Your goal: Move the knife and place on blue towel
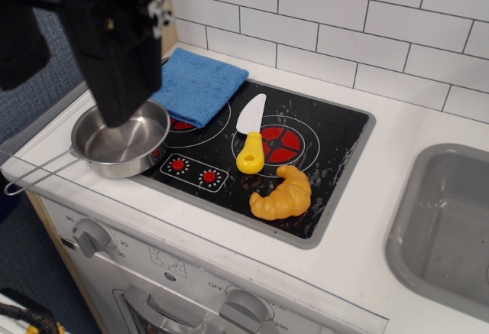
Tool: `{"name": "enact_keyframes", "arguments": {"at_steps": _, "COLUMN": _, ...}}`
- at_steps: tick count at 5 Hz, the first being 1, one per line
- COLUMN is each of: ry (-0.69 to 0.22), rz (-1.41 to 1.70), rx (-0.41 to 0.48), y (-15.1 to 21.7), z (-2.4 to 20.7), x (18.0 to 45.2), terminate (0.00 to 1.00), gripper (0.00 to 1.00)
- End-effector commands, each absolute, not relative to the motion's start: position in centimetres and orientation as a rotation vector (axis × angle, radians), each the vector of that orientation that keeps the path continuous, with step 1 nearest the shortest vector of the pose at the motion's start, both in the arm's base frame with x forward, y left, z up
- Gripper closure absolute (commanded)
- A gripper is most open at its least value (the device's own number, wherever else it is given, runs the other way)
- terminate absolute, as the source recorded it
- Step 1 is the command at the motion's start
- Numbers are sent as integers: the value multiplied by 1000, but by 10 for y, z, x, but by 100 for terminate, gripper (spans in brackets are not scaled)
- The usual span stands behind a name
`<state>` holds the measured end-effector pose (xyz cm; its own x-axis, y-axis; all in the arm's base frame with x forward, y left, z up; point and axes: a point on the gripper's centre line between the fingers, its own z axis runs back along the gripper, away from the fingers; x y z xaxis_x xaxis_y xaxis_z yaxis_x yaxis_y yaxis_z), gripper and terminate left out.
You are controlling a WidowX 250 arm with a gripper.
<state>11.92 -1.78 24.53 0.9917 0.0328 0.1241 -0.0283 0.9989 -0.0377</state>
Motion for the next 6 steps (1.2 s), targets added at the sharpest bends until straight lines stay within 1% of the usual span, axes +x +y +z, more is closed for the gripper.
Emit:
{"name": "enact_keyframes", "arguments": {"at_steps": 1, "ry": -125, "rz": 31, "rx": -36, "y": -18, "z": 245, "x": 119, "terminate": 0, "gripper": 0}}
{"name": "enact_keyframes", "arguments": {"at_steps": 2, "ry": -128, "rz": 76, "rx": -51, "y": -15, "z": 239, "x": 139, "terminate": 0, "gripper": 0}}
{"name": "enact_keyframes", "arguments": {"at_steps": 3, "ry": -126, "rz": 128, "rx": -74, "y": -10, "z": 225, "x": 171, "terminate": 0, "gripper": 0}}
{"name": "enact_keyframes", "arguments": {"at_steps": 4, "ry": -152, "rz": 170, "rx": -55, "y": 2, "z": 203, "x": 214, "terminate": 0, "gripper": 0}}
{"name": "enact_keyframes", "arguments": {"at_steps": 5, "ry": -145, "rz": 192, "rx": -49, "y": 13, "z": 168, "x": 263, "terminate": 0, "gripper": 0}}
{"name": "enact_keyframes", "arguments": {"at_steps": 6, "ry": -147, "rz": 201, "rx": -56, "y": 7, "z": 142, "x": 297, "terminate": 0, "gripper": 0}}
